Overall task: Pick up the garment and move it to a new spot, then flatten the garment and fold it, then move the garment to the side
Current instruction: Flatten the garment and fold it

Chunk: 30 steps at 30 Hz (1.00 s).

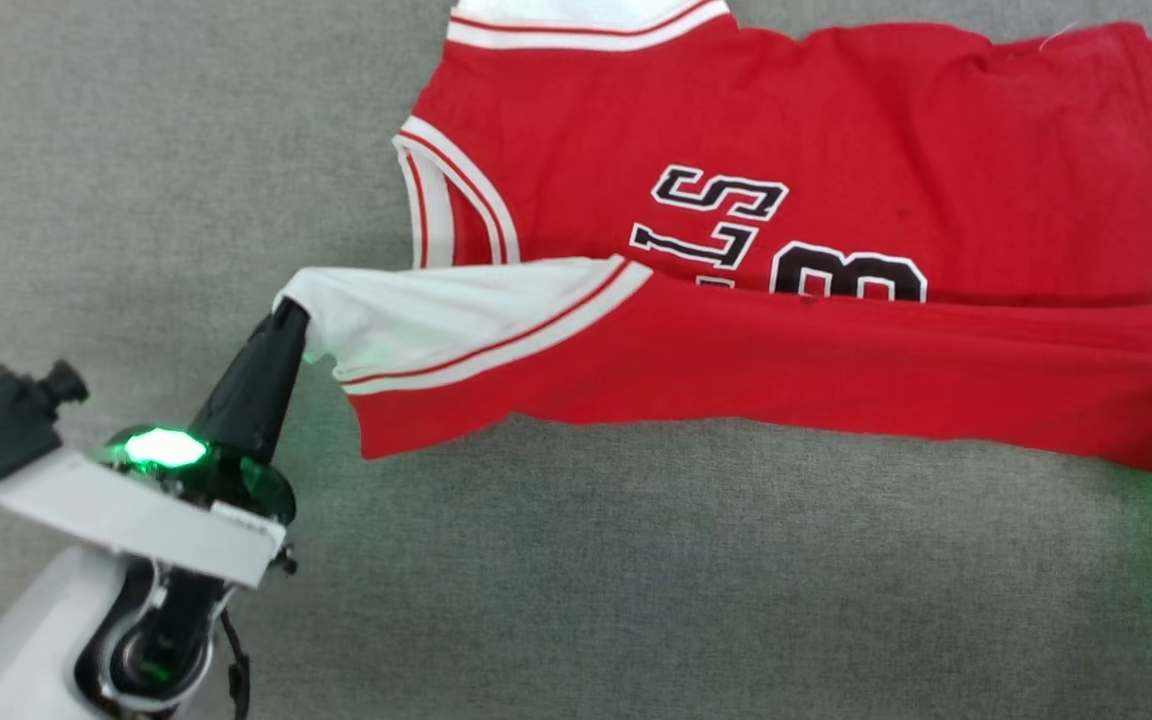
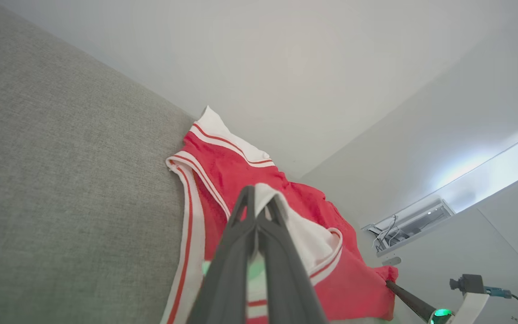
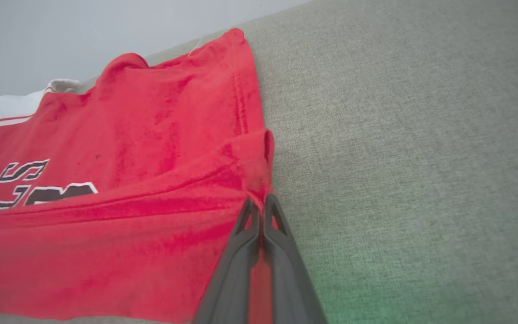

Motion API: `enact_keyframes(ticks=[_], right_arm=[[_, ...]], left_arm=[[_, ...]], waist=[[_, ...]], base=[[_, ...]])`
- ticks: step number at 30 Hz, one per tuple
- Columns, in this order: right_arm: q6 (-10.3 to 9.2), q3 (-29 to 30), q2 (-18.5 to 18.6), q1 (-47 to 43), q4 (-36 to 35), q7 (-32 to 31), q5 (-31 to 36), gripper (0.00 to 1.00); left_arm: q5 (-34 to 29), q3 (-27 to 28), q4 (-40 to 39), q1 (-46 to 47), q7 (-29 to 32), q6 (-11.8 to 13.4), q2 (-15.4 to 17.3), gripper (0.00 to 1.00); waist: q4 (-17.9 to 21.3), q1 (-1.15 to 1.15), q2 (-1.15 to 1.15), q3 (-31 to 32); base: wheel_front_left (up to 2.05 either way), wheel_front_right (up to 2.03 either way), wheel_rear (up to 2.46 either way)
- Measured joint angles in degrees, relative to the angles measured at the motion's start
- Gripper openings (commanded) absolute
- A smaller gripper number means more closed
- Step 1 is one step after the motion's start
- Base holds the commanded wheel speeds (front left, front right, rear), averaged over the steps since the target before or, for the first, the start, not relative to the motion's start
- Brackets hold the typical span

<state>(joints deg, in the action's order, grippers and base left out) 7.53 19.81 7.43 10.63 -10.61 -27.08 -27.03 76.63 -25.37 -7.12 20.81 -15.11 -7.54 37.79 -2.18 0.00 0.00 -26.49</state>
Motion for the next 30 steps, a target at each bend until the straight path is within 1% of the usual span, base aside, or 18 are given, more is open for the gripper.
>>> enact_keyframes(ticks=[4, 12, 14, 20, 21, 22, 23, 24, 25, 26, 27, 30], right_arm=[[0.00, -0.37, -0.25, 2.09, 3.74, 2.09, 1.02, 0.00], [0.00, -4.12, 0.51, 5.39, 9.48, 6.60, 3.66, 0.00], [0.00, -5.01, 0.74, 6.27, 10.47, 7.39, 4.03, 0.00], [0.01, -6.09, 1.30, 7.40, 12.43, 9.27, 4.53, 0.00], [0.01, -6.34, 1.42, 7.41, 12.72, 9.73, 4.69, 0.00], [0.00, -6.58, 1.58, 7.42, 13.06, 10.20, 4.88, 0.00], [0.01, -6.64, 1.64, 7.40, 13.30, 10.59, 4.99, 0.23], [0.00, -6.66, 1.65, 7.37, 13.49, 11.00, 5.16, 0.42], [0.00, -6.62, 1.64, 7.32, 13.60, 11.29, 5.47, 0.69], [0.00, -6.65, 1.60, 7.21, 13.61, 11.47, 5.58, 0.95], [0.00, -6.70, 1.68, 7.09, 13.55, 11.68, 5.87, 1.00], [-0.01, -6.98, 1.79, 6.10, 12.88, 11.98, 6.13, 1.00]], left_arm=[[-0.96, -1.02, 4.57, 3.08, 0.02, -0.01, -0.80, 0.00], [-6.67, -6.10, 15.26, 8.15, -0.02, -0.01, 0.27, 0.00], [-8.10, -7.25, 16.72, 9.48, -0.03, -0.01, 0.51, 0.00], [-8.95, -9.58, 19.00, 11.52, -0.10, -0.01, 0.65, 0.00], [-9.12, -10.45, 19.35, 11.81, -0.11, -0.01, 0.92, 0.16], [-9.15, -11.58, 19.79, 12.05, -0.11, -0.01, 1.27, 0.60], [-9.46, -12.62, 20.16, 12.39, -0.11, -0.02, 1.63, 1.00], [-9.45, -13.14, 20.52, 12.72, -0.11, -0.02, 1.75, 1.00], [-9.13, -13.58, 20.80, 13.05, -0.11, -0.02, 1.86, 1.00], [-9.07, -14.14, 21.03, 13.43, -0.07, -0.02, 2.37, 1.00], [-9.00, -14.72, 21.15, 13.61, -0.04, -0.02, 3.07, 1.00], [-8.59, -17.15, 21.18, 14.49, 0.05, -0.01, 5.97, 1.00]], waist=[[0.26, 0.00, 0.00, -1.39], [0.96, 0.00, 0.00, -4.11], [1.17, 0.00, 0.00, -4.57], [1.32, 0.00, 0.00, -4.80], [1.32, 0.00, 0.00, -4.65], [1.32, 0.00, 0.00, -4.44], [1.31, 0.00, 0.00, -4.15], [1.28, 0.00, 0.00, -3.83], [1.25, 0.00, 0.00, -3.47], [1.21, 0.00, 0.00, -3.10], [1.16, 0.00, 0.00, -2.69], [1.02, 0.00, 0.00, -1.30]], base=[[0.00, 0.00, 0.00], [0.00, 0.00, 0.00], [0.00, 0.00, 0.00], [0.00, 0.00, 0.00], [0.00, 0.00, 0.00], [0.00, 0.00, 0.00], [0.00, 0.00, 0.00], [0.00, 0.00, 0.00], [0.00, 0.00, 0.00], [0.00, 0.00, 0.00], [0.00, 0.00, 0.00], [0.00, 0.00, 0.00]])
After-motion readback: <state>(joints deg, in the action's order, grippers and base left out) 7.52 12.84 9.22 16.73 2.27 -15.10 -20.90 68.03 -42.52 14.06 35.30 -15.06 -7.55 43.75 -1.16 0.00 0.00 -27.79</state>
